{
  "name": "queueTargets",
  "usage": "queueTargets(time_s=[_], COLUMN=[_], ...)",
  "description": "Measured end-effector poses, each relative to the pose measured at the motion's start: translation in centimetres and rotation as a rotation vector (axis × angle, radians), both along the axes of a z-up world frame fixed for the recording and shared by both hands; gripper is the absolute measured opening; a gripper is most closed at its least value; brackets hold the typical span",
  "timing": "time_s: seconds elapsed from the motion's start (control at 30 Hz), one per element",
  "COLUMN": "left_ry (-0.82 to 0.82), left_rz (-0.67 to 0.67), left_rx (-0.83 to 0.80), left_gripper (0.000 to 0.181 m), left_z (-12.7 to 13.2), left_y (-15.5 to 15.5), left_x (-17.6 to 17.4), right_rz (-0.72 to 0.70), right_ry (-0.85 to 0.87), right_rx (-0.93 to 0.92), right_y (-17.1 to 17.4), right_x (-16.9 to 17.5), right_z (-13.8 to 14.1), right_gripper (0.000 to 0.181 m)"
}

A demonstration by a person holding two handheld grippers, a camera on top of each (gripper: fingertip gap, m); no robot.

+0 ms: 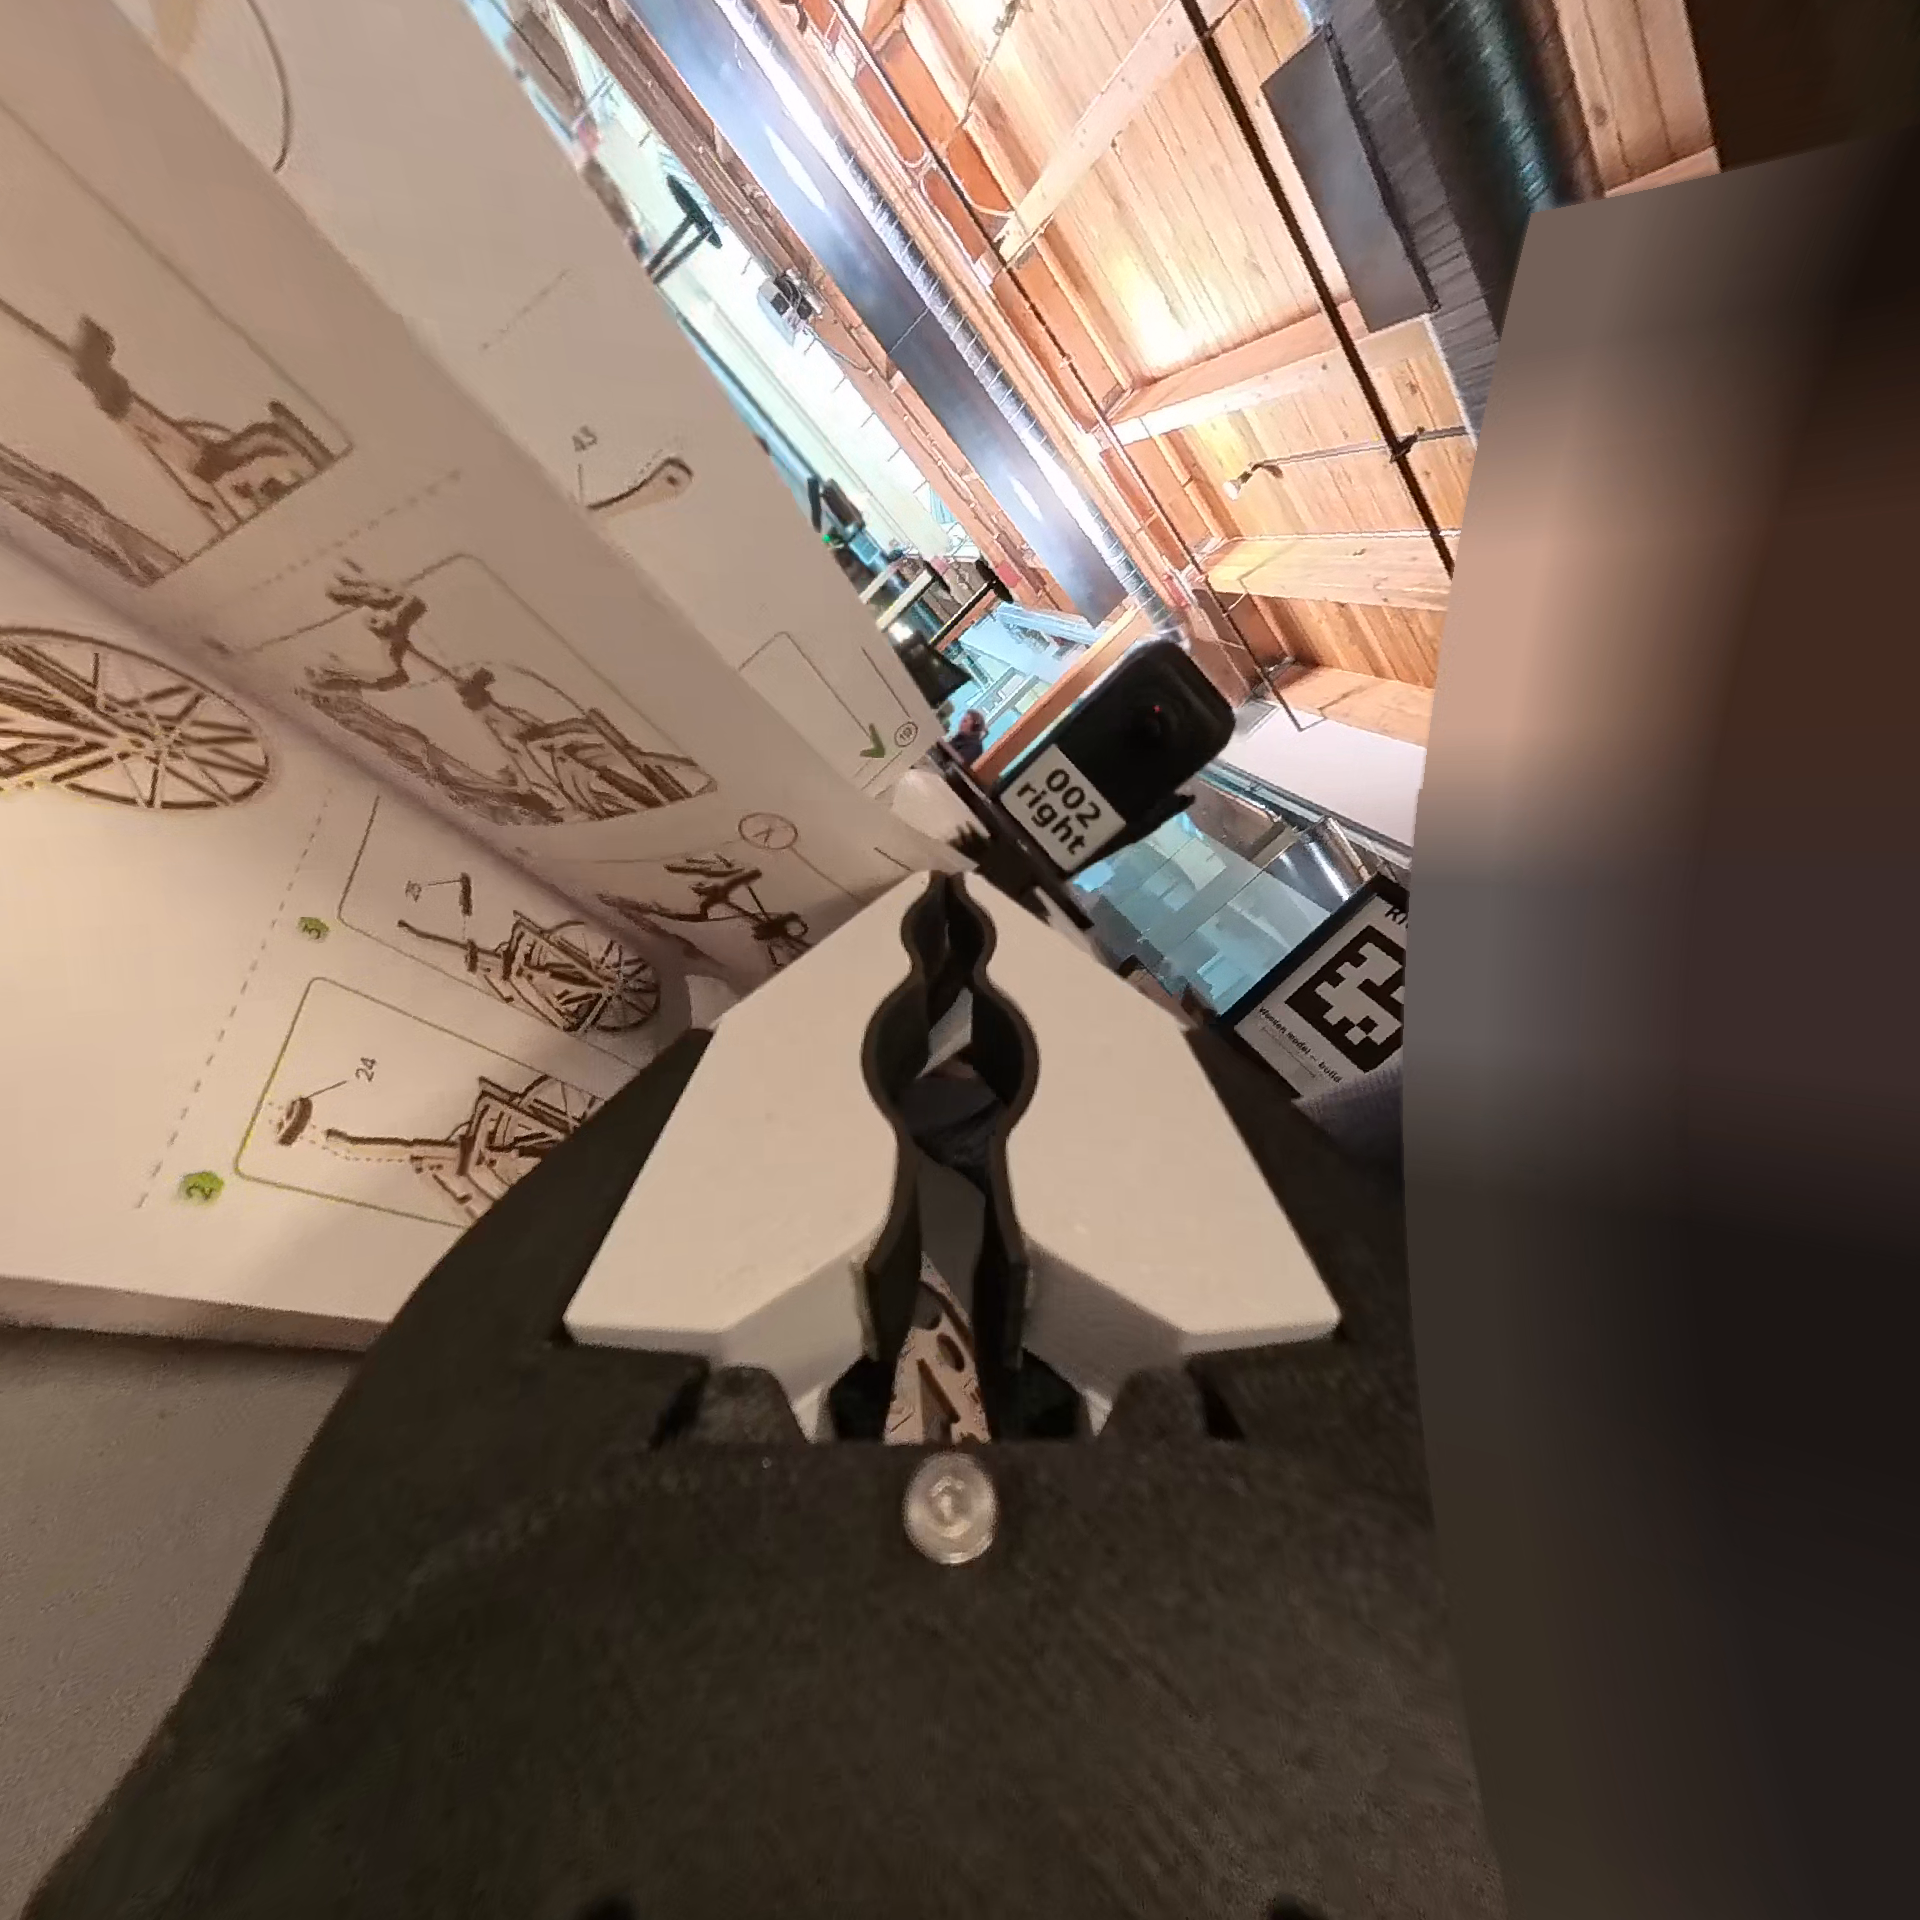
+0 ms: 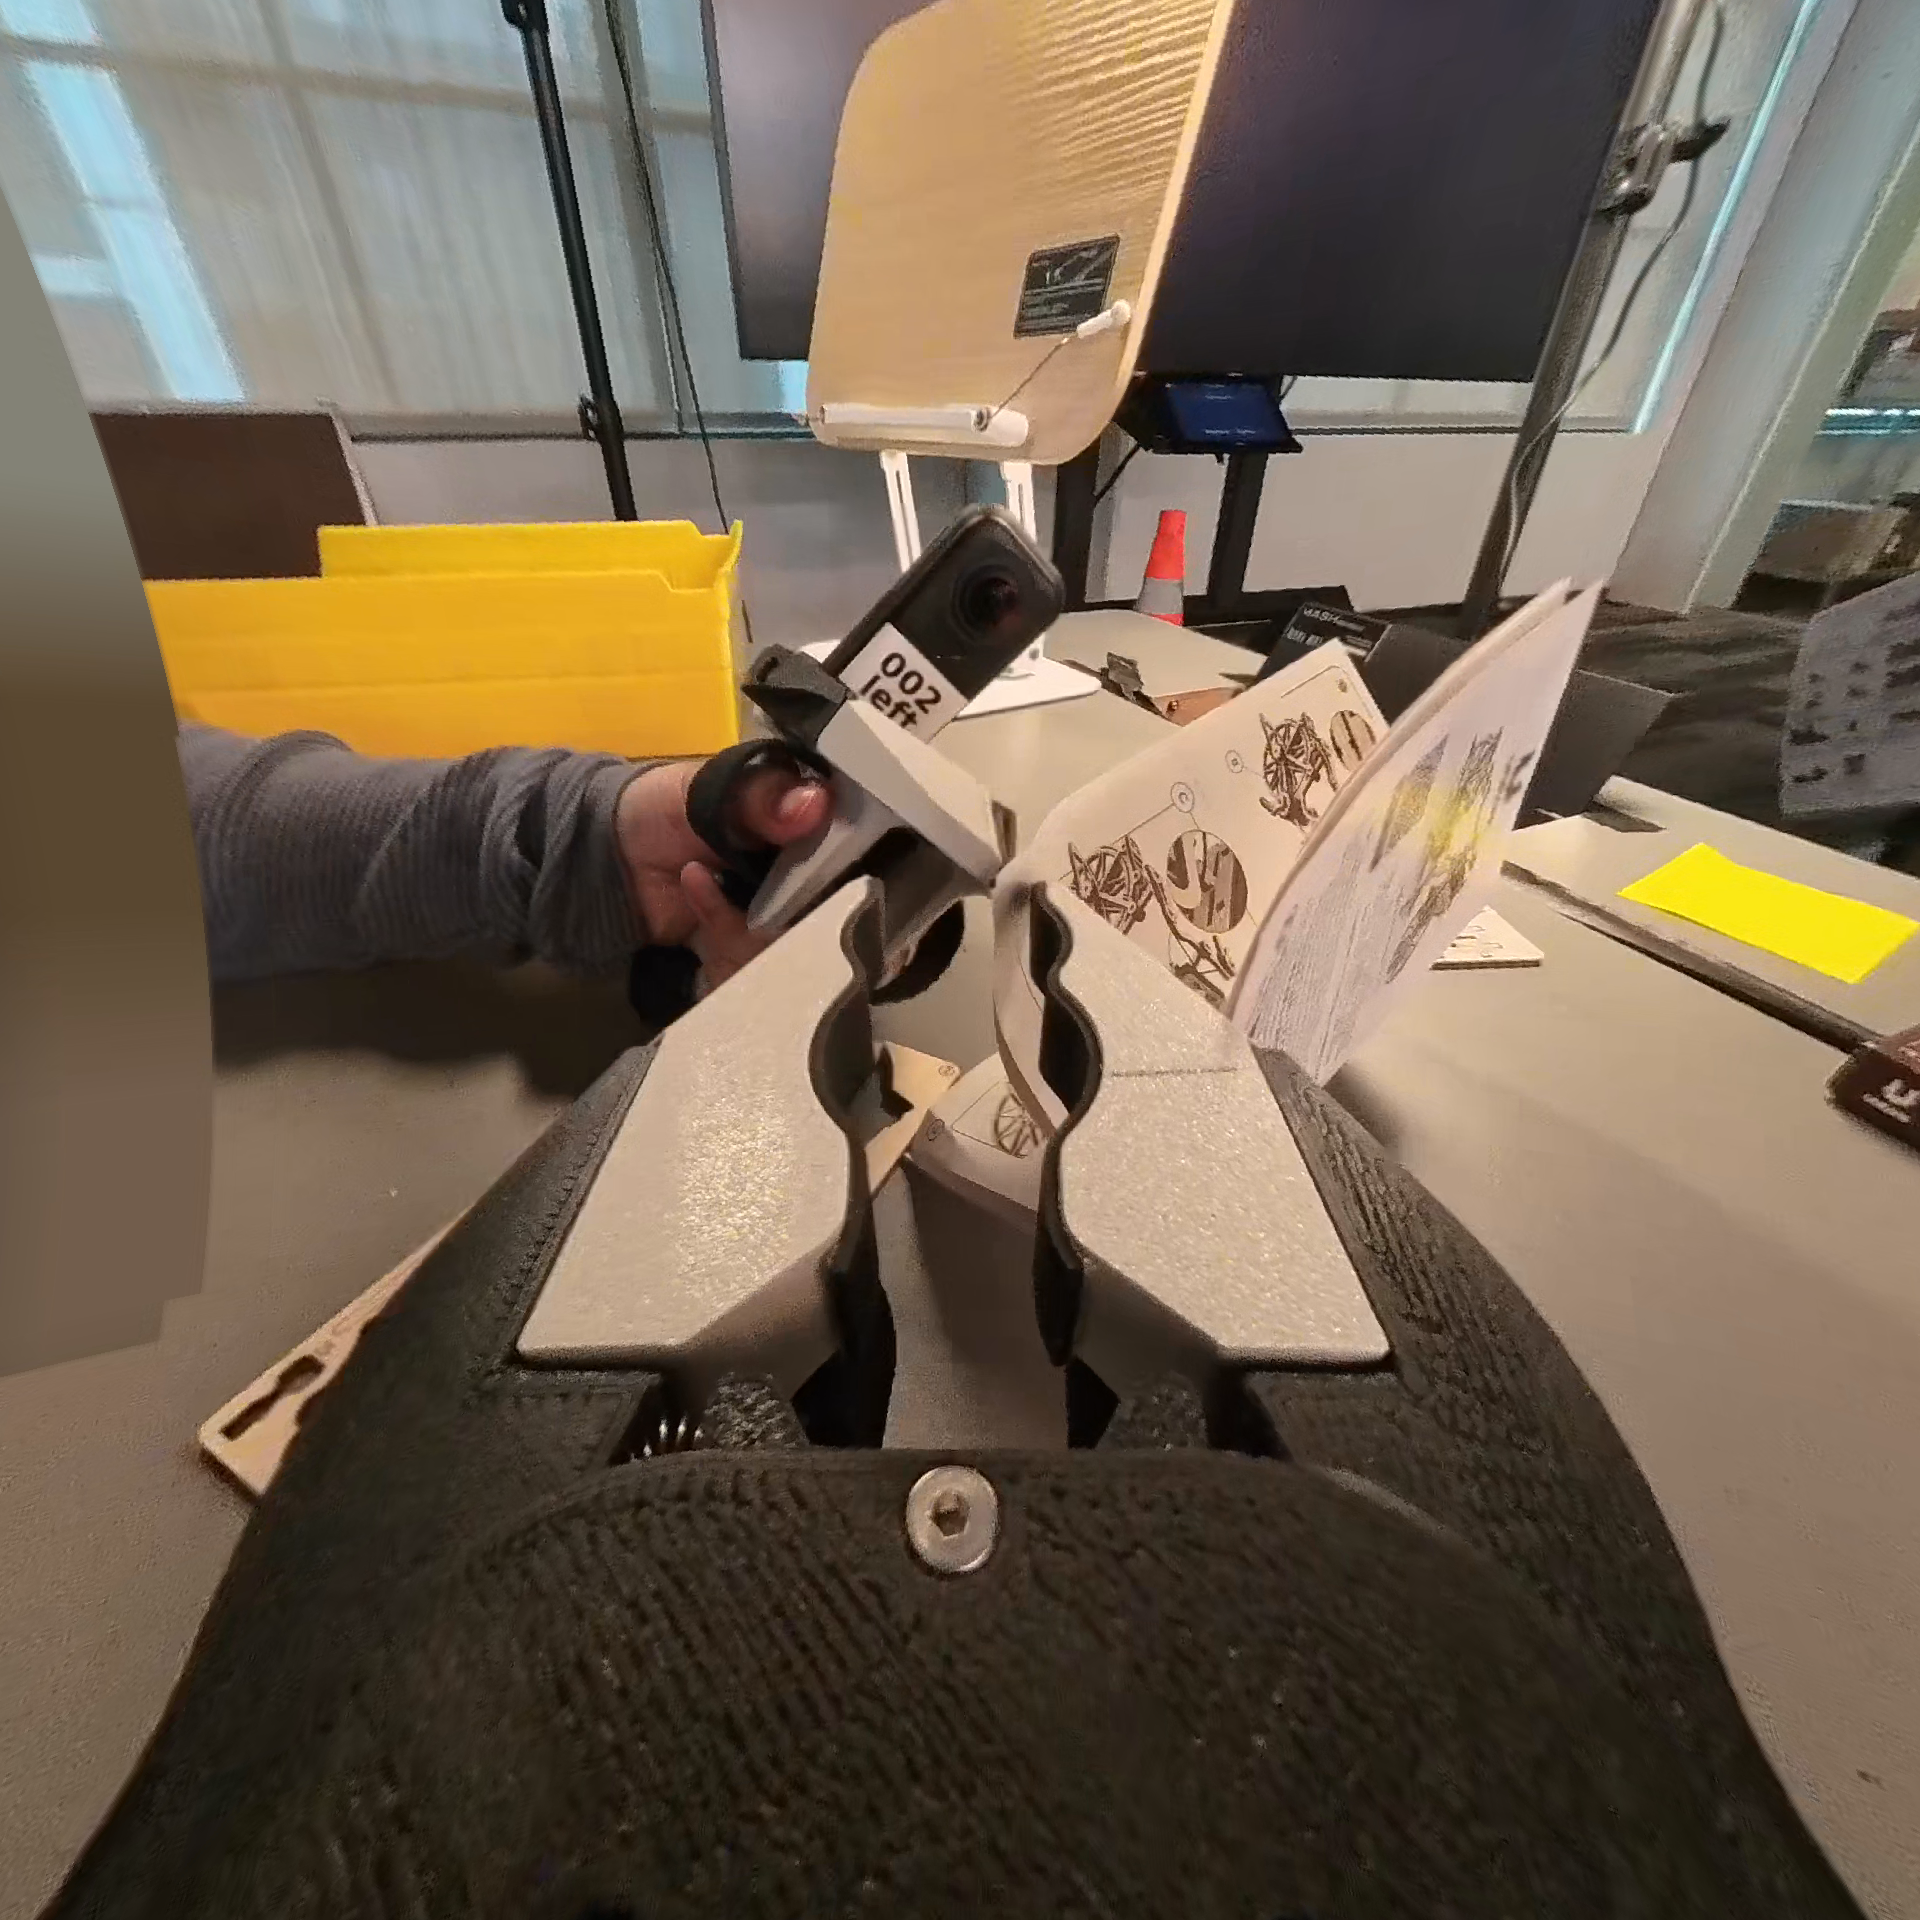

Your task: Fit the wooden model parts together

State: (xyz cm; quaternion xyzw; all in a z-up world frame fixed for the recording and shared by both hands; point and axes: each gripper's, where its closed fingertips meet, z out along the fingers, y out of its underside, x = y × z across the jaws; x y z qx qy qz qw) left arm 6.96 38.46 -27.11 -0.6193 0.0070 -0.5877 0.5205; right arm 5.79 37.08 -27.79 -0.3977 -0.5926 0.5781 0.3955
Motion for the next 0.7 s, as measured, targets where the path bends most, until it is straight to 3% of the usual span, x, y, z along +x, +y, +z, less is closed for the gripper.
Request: queueTargets(time_s=[0.03,0.4,0.57,0.7], left_ry=[0.011,0.192,0.191,0.197], left_rz=[-0.001,0.146,0.175,0.165], left_rx=[-0.001,-0.142,-0.156,-0.165], left_gripper=[0.0,0.0,0.0,0.0], left_z=[-0.1,-2.9,-3.0,-3.2], left_y=[0.0,1.9,2.2,2.2], left_x=[0.1,0.0,-0.3,-0.2], right_rz=[0.004,-0.181,-0.182,-0.231], right_ry=[-0.002,-0.286,-0.31,-0.314], right_rx=[-0.016,0.143,0.114,0.235], right_y=[0.1,3.1,3.7,4.5], right_x=[0.1,-0.4,0.4,1.0], right_z=[0.1,-4.2,-3.8,-3.8], right_gripper=[0.026,0.029,0.027,0.017])
